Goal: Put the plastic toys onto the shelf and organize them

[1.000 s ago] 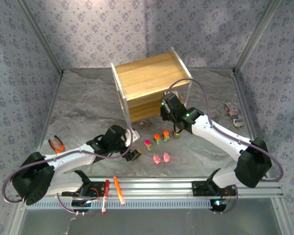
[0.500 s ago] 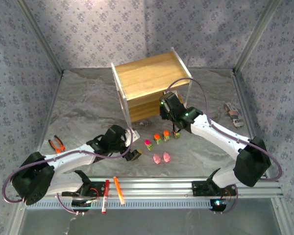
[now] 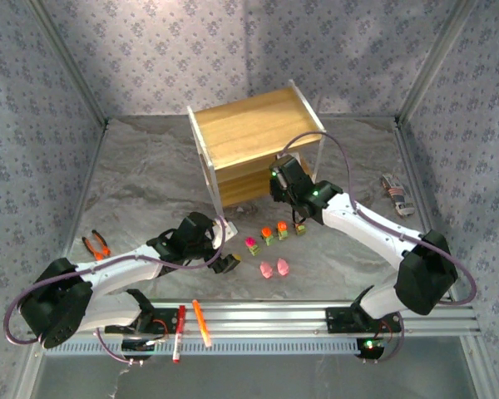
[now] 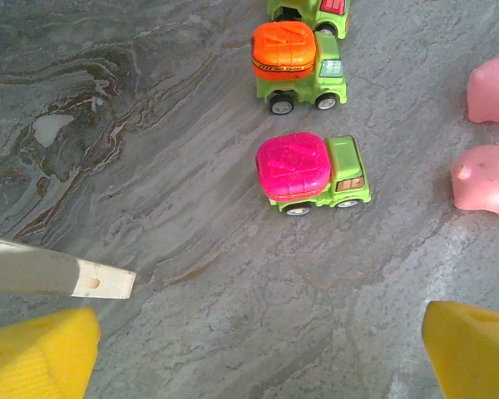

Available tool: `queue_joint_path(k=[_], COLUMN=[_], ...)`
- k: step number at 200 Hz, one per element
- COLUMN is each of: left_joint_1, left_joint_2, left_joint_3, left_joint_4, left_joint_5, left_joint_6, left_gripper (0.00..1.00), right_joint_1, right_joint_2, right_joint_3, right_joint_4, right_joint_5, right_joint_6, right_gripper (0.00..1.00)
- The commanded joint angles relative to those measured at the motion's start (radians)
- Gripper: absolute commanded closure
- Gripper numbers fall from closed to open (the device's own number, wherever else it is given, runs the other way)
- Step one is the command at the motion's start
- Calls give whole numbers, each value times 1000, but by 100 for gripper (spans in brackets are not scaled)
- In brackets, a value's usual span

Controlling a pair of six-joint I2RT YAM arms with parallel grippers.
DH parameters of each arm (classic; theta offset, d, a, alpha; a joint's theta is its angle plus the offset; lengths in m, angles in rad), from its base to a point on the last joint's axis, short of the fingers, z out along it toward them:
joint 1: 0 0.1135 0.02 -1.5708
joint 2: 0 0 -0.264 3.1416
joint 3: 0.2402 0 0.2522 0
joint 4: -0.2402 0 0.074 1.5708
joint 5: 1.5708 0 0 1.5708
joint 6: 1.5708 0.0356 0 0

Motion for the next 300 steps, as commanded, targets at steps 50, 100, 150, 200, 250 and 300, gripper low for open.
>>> queue_joint_path(k=[50, 100, 150, 200, 250, 300], left_joint_1=[-1, -1, 0, 2, 1, 3], left_joint_2=[6, 5, 6, 6, 11, 13], left_joint_3=[28, 26, 26, 27, 29, 30], left_joint_4=[14, 15, 15, 14, 12, 12], left_joint_5=[0, 3, 5, 6, 6, 6], left_joint_6=[12, 14, 14, 14, 14, 14], left_gripper=[0, 1, 1, 0, 1, 0], right_joint_1=[-11, -11, -9, 3, 10, 30], right_joint_2=[35, 29, 3, -24, -50, -70], right_joint_3=[79, 86, 60, 7, -29, -61], right_joint_4=[15, 15, 12, 2, -2, -11], right_joint_5=[5, 10, 21, 34, 40, 51], right_joint_6=[-21, -23, -14, 1, 17, 37], right_gripper=[57, 54, 52, 52, 52, 51])
